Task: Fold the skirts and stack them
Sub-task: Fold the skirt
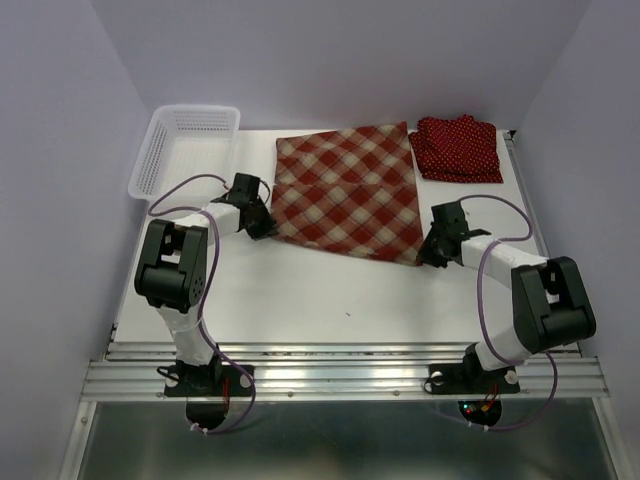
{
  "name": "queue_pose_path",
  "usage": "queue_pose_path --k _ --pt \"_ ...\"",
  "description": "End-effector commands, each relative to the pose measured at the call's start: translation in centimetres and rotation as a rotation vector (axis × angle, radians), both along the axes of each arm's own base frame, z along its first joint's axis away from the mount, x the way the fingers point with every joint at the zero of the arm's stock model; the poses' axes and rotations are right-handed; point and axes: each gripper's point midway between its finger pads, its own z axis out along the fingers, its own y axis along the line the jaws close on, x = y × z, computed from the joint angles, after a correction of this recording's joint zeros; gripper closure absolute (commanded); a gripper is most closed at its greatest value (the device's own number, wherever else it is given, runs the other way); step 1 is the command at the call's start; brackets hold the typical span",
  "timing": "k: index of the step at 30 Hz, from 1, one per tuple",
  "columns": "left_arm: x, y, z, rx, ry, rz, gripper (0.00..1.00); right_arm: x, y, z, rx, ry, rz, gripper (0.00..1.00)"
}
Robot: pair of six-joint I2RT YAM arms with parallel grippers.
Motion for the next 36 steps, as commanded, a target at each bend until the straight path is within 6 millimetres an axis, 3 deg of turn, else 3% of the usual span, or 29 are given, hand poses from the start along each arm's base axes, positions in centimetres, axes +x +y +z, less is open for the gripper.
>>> queue_pose_path --k 1,3,5,7,8,9,10,12,13,17,18,20,23,24,26,29,30,36 --pt "-1.6 -0.9 -0.8 -0.056 0.031 -0.047 1.0 -0.9 0.0 -0.2 0.01 0.007 -0.003 0.89" --pt "-3.1 -0.8 -0.9 -0.066 0.053 -0.055 1.0 -1.8 0.2 0.0 0.023 0.022 0.01 0.99" --pt "-4.6 -0.3 0.4 -0.066 0.042 -0.041 1.0 -3.0 -0.1 1.3 0.026 0.003 0.01 0.99" --pt "-7.1 0.8 0.1 -0.042 0.071 -0.016 1.0 -5.1 -0.7 2.2 0.016 0.019 0.002 0.99" --pt "-8.9 1.4 0.7 -0.03 0.074 -0.004 1.0 -6.6 -1.2 3.6 0.017 0.0 -0.001 0.99" --pt "-9.2 1.6 1.6 -0.029 0.06 0.0 1.0 -7.4 -1.3 4.5 0.022 -0.011 -0.004 0.99" --pt "-10.7 2.0 1.1 -0.019 0.085 0.005 1.0 -8.1 -1.4 5.4 0.026 -0.027 0.001 1.0" --pt "-12.9 2.3 2.1 -0.013 0.092 0.003 1.0 -9.7 -1.4 7.0 0.051 -0.048 0.001 0.99" --pt "-14.1 2.4 2.0 -0.009 0.109 0.0 1.0 -11.3 -1.4 8.4 0.074 -0.048 0.009 0.99" --pt "-17.4 3.2 5.4 -0.001 0.108 0.007 1.0 -14.1 -1.4 11.6 0.12 -0.056 -0.005 0.99" --pt "-17.0 2.9 7.1 -0.024 0.066 0.002 1.0 -14.4 -1.5 12.4 0.12 -0.066 -0.005 0.99" --pt "-17.1 2.7 9.8 -0.055 0.003 -0.003 1.0 -13.6 -1.6 15.3 0.118 -0.137 -0.007 0.99" --pt "-15.5 1.8 14.4 -0.11 -0.114 -0.015 1.0 -11.7 -3.2 17.8 0.023 -0.212 -0.035 0.99" --pt "-15.4 1.7 14.3 -0.112 -0.114 -0.021 1.0 -11.4 -3.2 18.1 0.019 -0.213 -0.03 0.99" --pt "-13.7 1.4 16.3 -0.117 -0.159 -0.019 1.0 -8.8 -4.1 19.8 -0.039 -0.294 -0.063 1.0" --pt "-11.5 1.2 16.8 -0.097 -0.171 -0.011 1.0 -6.3 -4.1 21.3 -0.057 -0.351 -0.068 0.99" --pt "-10.4 1.2 17.9 -0.089 -0.2 -0.004 1.0 -4.7 -3.9 22.0 -0.061 -0.382 -0.066 0.99" --pt "-6.0 1.7 17.7 -0.03 -0.183 0.048 1.0 0.7 -3.6 22.7 -0.134 -0.418 -0.036 1.0"
